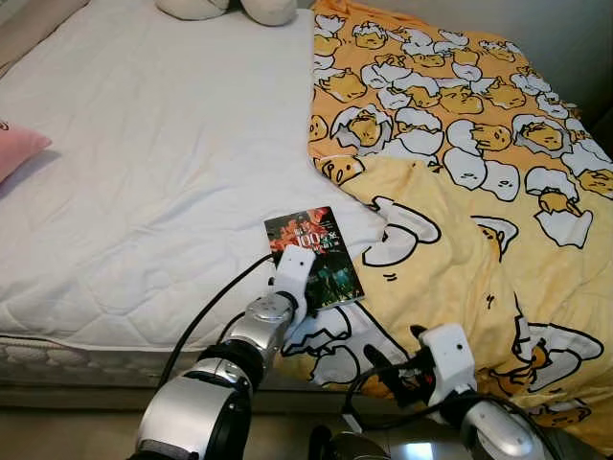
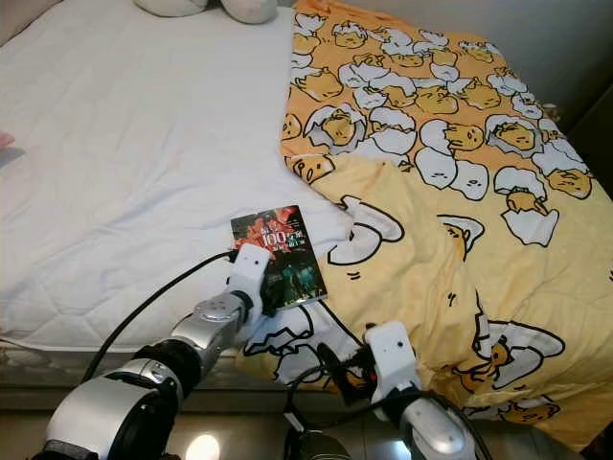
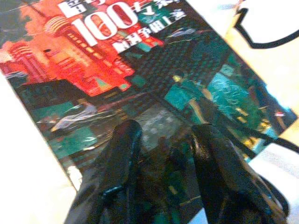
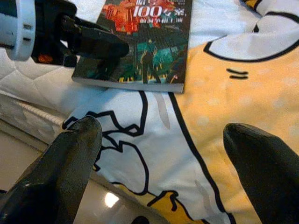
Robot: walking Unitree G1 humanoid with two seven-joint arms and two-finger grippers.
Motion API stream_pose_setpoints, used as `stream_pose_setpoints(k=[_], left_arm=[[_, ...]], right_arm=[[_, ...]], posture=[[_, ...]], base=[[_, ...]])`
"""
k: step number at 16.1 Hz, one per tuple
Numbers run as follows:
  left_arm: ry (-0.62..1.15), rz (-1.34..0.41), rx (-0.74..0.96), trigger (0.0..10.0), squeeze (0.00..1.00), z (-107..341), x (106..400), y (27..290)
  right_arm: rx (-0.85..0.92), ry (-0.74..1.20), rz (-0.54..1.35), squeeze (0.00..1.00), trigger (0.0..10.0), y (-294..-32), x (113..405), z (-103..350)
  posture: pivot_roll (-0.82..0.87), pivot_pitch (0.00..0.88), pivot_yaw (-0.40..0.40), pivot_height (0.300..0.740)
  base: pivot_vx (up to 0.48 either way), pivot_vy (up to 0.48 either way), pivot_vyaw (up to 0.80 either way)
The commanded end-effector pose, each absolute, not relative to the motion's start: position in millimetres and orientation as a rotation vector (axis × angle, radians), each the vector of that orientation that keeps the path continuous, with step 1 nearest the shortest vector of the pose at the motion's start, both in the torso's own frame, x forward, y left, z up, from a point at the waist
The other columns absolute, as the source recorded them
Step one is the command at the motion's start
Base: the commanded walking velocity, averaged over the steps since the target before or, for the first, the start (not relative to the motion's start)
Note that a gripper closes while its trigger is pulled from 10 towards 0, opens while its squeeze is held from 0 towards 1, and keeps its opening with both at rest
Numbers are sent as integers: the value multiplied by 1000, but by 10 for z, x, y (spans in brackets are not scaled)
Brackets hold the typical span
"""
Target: Clean up the room
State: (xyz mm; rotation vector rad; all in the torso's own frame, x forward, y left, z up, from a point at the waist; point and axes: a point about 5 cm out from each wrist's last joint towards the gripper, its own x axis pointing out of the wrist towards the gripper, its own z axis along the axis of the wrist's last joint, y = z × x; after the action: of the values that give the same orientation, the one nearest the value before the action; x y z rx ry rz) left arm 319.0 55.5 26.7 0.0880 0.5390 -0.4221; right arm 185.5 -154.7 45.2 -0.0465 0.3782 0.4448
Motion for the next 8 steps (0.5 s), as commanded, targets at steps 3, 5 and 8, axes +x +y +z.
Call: stream_pose_setpoints(k=[3,5,8], left_arm=[[484,-457,-11,0,0,388,3248,456],[421,-438,-14,0,0,501,3353,564],[209,-393,81,0,0,739,3489,769]], right_arm=[[-48,386,407,0,10000,-1642,1888,452],[-50,381,397,0,10000,-1655,1900,464],[-115,305,303,0,10000,-1730,2017,535]], posture=[[-173,71,-121,736],[-171,73,-120,736],[-151,73,-110,736]], base=[[0,0,0],[0,0,0],[0,0,0]])
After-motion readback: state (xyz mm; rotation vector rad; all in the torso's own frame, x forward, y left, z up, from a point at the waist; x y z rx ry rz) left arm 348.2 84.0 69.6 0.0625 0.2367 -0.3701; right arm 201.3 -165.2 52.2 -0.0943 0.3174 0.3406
